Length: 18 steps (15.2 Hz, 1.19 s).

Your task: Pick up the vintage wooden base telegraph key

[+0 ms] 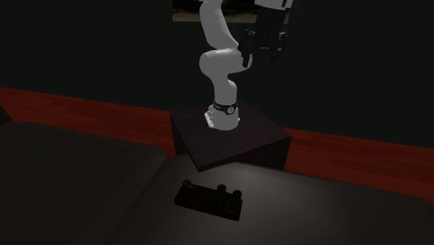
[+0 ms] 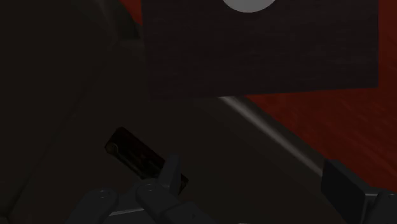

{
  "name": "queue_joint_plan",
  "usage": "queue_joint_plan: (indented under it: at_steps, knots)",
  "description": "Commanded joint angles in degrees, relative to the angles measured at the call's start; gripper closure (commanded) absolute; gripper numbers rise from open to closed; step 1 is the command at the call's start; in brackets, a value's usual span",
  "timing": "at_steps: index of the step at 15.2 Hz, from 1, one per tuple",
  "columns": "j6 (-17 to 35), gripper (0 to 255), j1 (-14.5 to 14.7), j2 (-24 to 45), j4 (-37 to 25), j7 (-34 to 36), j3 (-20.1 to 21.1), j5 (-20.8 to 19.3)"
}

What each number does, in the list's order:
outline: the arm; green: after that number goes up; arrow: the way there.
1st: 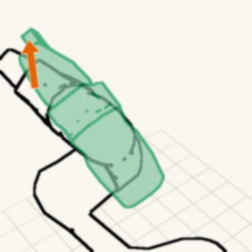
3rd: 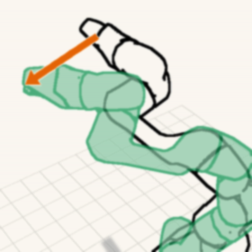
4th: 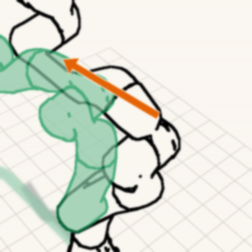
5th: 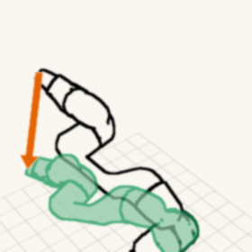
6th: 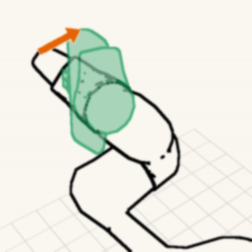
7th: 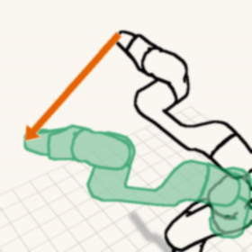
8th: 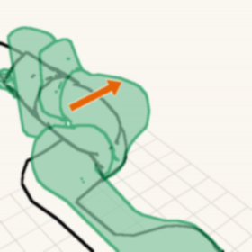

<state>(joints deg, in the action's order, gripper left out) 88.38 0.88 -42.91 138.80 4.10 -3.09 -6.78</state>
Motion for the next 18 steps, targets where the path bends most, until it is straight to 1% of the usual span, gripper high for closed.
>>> queue_joint_plan:
  at_steps: [1,6,11,15,18]
  knots:
    - [0.0,0,0.0,0.0,0.0,0.0,0.0,0.0]
    - [9.16,0,-1.46,4.82,3.54,-4.37,-5.22,-2.22]
    - [18.55,0,-2.56,12.05,5.01,-8.92,-10.46,-3.51]
    - [25.95,0,-2.98,19.41,4.64,-13.02,-14.53,-3.27]
    - [31.21,0,-2.97,25.72,3.48,-16.59,-17.46,-1.97]
